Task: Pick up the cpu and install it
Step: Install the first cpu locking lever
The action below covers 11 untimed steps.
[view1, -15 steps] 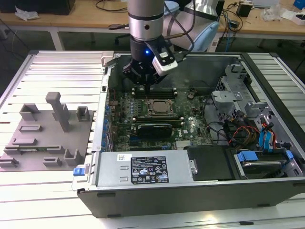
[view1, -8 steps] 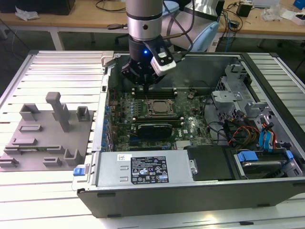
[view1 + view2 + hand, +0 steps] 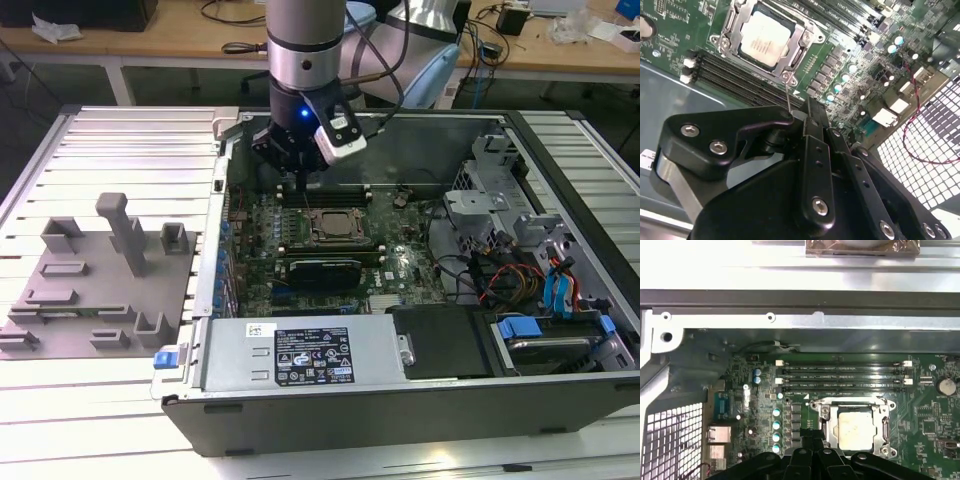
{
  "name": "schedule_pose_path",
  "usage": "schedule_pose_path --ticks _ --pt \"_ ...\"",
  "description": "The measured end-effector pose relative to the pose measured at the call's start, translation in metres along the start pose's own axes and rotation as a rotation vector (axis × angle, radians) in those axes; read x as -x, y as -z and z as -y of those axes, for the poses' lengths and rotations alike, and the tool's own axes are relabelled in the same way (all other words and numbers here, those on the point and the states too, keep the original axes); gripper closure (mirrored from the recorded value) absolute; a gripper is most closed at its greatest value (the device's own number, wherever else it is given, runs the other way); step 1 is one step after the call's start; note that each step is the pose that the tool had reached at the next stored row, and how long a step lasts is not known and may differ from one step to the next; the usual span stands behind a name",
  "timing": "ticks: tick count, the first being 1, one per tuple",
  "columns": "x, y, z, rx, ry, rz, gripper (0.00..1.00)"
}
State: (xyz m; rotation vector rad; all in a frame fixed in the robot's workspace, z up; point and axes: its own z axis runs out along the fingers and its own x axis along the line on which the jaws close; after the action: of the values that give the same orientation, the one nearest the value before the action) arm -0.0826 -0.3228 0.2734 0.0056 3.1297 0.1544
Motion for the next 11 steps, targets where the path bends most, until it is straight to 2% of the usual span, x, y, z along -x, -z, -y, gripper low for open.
schedule_pose_path --ticks 6,11 --pt "-0.0068 -0.0019 0.0003 0.0145 0.002 -0.0006 0.89" --pt "-0.0102 -0.0026 0.0003 0.0194 0.003 -0.0008 0.89"
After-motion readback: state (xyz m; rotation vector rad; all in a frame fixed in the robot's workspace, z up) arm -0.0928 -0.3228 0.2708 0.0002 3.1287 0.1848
